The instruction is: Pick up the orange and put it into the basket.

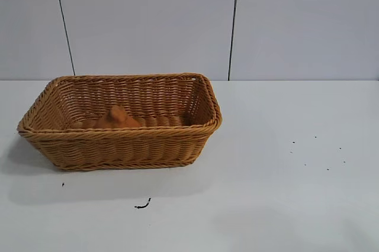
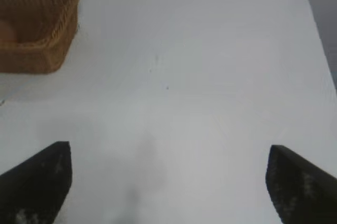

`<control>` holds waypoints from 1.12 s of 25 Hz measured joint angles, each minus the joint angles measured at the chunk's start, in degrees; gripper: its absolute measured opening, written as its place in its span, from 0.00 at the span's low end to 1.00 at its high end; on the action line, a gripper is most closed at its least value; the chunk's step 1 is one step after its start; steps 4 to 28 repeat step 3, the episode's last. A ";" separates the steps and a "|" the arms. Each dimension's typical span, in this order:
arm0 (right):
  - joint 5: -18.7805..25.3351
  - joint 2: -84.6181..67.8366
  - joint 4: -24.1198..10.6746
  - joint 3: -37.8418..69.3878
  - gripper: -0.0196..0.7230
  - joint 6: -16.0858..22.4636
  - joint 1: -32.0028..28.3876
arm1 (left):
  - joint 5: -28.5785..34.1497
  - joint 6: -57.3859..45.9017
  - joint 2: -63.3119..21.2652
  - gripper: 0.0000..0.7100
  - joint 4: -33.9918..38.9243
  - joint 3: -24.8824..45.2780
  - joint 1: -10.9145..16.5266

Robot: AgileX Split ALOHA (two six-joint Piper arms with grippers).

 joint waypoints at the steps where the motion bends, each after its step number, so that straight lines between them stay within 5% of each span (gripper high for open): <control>1: 0.00 0.00 0.00 0.00 0.96 0.00 0.00 | 0.00 0.00 0.00 0.94 0.00 0.00 0.00; 28: 0.00 0.00 0.00 0.00 0.96 0.00 0.00 | 0.00 0.00 0.00 0.94 0.00 0.00 0.00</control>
